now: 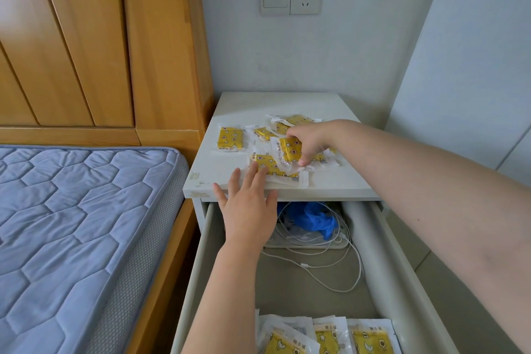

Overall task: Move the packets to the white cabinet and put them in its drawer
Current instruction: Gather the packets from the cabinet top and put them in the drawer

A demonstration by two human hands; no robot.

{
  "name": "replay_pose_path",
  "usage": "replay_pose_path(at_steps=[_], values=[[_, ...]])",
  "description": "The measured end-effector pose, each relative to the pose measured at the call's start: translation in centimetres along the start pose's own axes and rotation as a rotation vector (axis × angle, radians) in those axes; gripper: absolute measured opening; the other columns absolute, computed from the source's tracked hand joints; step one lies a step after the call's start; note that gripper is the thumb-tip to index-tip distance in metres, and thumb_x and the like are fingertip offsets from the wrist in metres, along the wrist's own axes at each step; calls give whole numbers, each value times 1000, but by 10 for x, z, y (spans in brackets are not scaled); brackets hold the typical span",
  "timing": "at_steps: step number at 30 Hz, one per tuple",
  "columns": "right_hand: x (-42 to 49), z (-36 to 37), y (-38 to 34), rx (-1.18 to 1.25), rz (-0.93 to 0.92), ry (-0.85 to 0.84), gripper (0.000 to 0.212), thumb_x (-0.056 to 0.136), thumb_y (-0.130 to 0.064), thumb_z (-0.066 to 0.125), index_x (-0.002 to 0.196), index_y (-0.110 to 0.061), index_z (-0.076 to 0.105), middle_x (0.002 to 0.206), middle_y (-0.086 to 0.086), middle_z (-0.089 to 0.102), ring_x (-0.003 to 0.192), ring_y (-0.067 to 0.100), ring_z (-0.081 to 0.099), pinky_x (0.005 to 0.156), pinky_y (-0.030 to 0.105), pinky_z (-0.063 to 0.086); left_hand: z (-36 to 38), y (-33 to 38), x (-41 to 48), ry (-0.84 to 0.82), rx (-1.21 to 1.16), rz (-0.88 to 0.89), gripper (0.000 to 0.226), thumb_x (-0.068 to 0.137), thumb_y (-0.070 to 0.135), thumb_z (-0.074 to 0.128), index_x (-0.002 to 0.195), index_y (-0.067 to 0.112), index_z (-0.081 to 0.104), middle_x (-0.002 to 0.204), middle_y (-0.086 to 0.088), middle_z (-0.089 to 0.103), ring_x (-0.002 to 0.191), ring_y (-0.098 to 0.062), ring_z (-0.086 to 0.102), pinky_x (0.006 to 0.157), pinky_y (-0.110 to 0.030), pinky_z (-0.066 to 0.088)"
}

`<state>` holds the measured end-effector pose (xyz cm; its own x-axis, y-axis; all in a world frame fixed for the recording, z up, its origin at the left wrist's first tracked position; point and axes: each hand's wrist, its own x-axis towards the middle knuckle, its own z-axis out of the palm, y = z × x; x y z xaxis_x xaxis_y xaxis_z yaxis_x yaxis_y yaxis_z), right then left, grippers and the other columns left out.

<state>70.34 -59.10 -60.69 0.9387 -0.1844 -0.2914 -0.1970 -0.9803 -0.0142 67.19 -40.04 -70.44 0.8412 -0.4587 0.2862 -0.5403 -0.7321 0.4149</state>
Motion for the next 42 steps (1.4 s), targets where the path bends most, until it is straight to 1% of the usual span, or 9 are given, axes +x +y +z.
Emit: replay_pose_path(at_steps=[6,9,12,18,21,24,34,38,42], values=[[0,-4,0,-83,23,42,61,71,-35,80,118,-16,47,111,-1,45,113,20,38,88,35,39,1,-1,1,2,-12,-8,49,100,41,35,148,35,26,159,14,15,148,-17,2,112,-53,-17],[-6,-6,3,-44,-2,116,41,66,-35,84,78,-21,48,86,-4,51,93,18,48,69,30,40,2,-2,1,8,-13,-2,48,100,40,36,147,34,27,158,14,16,147,-17,3,112,-52,-17],[-19,-8,7,146,-6,243,37,66,-30,85,71,-19,49,72,-3,52,71,17,53,54,26,37,3,-2,0,10,0,9,50,100,39,38,147,33,26,158,13,17,147,-17,3,112,-53,-16],[-42,10,22,1201,116,729,14,77,-17,77,84,-21,66,84,-1,66,75,15,63,72,26,51,-2,2,-1,-15,41,19,50,98,40,40,146,34,27,153,8,24,145,-21,8,114,-58,-4],[-56,38,35,1642,288,752,11,83,-19,73,87,-20,63,80,-3,63,69,12,60,61,24,49,-9,11,1,1,51,37,48,100,39,36,147,31,27,153,3,24,145,-24,8,114,-57,4],[-65,67,47,1895,397,672,15,83,-22,73,94,-19,65,99,3,68,90,21,66,80,40,57,-19,17,12,25,118,110,46,101,38,31,146,27,31,155,2,24,145,-26,10,116,-51,12],[-63,79,51,1845,377,782,7,83,-26,73,80,-25,67,87,-3,70,89,23,68,89,49,53,-23,39,73,-354,218,118,39,102,26,29,136,11,41,136,-12,49,126,-30,41,104,-41,34],[-64,81,51,1859,349,800,6,85,-25,71,81,-25,66,88,-5,70,87,21,68,90,48,53,-29,33,87,-440,240,91,55,98,33,44,148,17,27,145,-13,39,133,-32,36,106,-42,36],[-64,80,52,1814,314,822,9,86,-22,69,80,-26,64,86,-6,69,87,21,68,91,46,53,-35,37,92,-440,284,58,61,87,33,62,138,9,40,132,-13,45,121,-30,44,90,-35,46]])
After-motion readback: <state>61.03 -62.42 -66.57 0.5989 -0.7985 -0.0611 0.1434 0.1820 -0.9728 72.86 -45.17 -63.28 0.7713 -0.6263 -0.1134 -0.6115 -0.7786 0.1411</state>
